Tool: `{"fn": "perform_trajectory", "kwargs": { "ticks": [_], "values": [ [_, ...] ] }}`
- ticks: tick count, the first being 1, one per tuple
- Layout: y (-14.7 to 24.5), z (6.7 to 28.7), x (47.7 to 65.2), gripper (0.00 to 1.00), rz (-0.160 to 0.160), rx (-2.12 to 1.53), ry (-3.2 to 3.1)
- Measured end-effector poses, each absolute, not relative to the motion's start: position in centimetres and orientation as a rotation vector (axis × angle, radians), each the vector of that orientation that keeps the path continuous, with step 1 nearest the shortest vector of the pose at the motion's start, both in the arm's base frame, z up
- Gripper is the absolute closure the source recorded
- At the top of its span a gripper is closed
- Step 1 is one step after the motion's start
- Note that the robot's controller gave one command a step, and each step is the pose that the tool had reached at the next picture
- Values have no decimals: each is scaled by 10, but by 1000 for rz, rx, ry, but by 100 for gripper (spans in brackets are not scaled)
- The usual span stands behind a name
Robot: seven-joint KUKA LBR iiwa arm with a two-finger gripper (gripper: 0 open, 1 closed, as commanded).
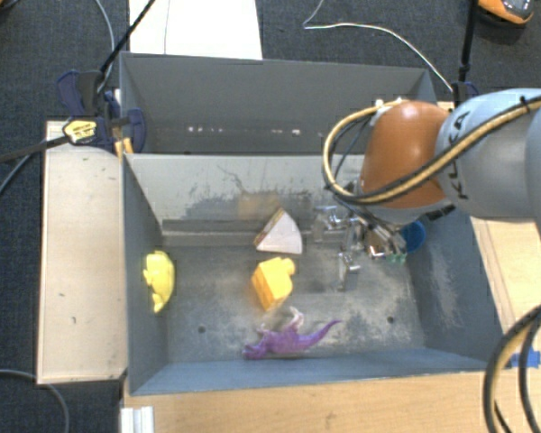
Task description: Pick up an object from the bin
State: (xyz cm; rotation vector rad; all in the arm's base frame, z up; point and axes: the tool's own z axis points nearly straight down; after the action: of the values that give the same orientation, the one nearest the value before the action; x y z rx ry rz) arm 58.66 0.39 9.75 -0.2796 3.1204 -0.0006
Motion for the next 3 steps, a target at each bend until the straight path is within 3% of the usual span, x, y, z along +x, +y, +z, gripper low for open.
{"fn": "perform_trajectory", "kwargs": {
  "ticks": [1,3],
  "values": [
    [14,102,589,0,1,-339,3109],
    [89,82,591,0,5,-420,3099]
  ]
}}
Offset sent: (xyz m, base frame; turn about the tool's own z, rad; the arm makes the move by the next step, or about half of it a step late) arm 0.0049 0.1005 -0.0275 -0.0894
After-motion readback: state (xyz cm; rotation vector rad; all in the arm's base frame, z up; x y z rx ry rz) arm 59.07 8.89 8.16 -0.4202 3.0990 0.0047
